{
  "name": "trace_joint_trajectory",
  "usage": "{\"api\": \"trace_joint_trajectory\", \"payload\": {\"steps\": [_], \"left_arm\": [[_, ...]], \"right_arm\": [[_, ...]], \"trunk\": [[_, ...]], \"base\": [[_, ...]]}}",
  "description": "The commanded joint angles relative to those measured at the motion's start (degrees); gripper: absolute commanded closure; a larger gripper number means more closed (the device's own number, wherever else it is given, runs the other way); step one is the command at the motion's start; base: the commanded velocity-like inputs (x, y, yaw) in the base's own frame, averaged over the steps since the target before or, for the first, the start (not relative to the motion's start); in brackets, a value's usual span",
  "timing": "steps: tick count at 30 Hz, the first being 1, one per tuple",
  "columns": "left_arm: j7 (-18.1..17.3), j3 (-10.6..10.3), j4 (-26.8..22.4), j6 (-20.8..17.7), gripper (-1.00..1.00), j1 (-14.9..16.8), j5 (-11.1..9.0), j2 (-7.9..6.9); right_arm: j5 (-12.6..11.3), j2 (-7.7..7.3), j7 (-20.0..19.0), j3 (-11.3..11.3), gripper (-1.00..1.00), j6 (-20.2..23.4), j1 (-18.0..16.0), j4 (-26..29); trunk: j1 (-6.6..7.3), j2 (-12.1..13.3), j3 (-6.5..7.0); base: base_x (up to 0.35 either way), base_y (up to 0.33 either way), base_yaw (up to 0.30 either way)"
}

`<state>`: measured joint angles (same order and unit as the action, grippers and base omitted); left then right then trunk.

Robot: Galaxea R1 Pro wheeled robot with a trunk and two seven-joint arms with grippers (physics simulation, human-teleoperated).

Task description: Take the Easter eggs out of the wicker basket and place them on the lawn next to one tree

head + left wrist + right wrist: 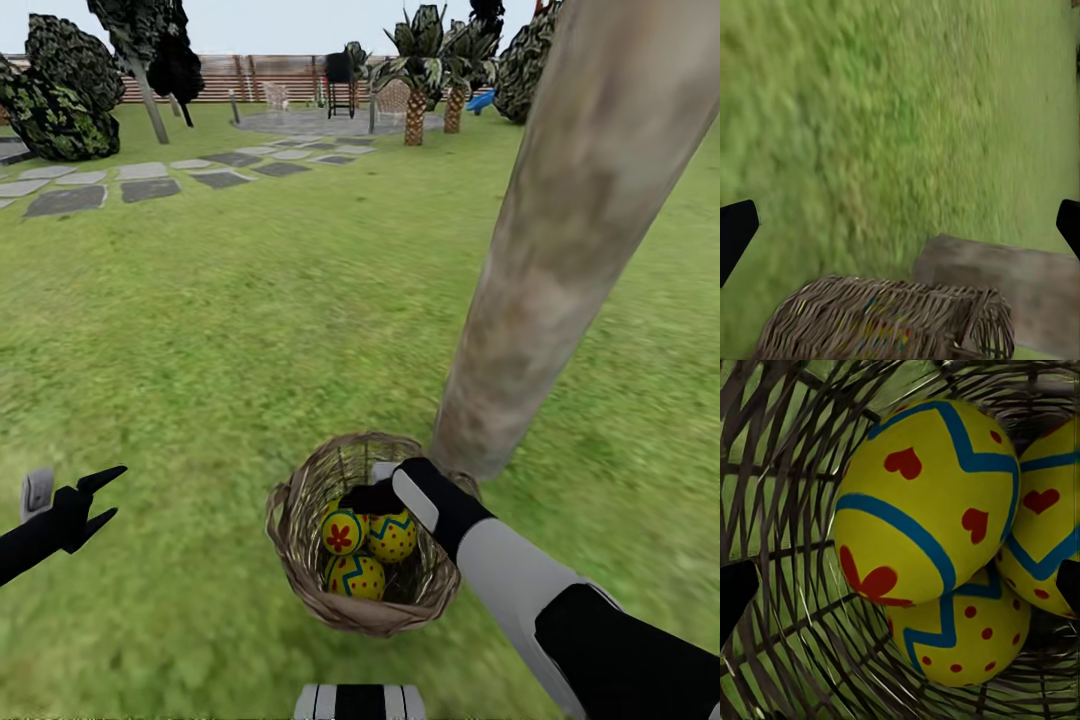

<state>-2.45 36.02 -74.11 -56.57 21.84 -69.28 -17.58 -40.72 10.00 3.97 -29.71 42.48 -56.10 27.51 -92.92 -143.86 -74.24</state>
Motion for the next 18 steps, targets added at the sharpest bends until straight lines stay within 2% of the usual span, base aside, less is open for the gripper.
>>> {"api": "trace_joint_trajectory", "payload": {"steps": [1, 10, 18], "left_arm": [[-0.23, 0.1, -0.01, -0.3, -1.0, 0.04, 0.2, 0.0], [-0.21, 0.09, 0.02, -0.3, -1.0, 0.04, 0.2, 0.0], [-0.23, 0.1, 0.02, -0.3, -1.0, 0.04, 0.2, 0.0]], "right_arm": [[-0.54, 0.0, 0.6, -0.18, -1.0, -0.02, -0.58, -0.22], [-0.75, 0.0, 0.78, -0.17, -1.0, -0.8, -4.13, -3.76], [-0.77, 0.0, 0.27, -0.17, -1.0, -0.65, -4.71, -5.17]], "trunk": [[-0.01, -0.03, -0.27], [-0.24, -0.15, -2.27], [-0.45, -0.26, -4.04]], "base": [[0.0, 0.0, 0.0], [0.0, 0.0, 0.0], [0.0, 0.0, 0.0]]}}
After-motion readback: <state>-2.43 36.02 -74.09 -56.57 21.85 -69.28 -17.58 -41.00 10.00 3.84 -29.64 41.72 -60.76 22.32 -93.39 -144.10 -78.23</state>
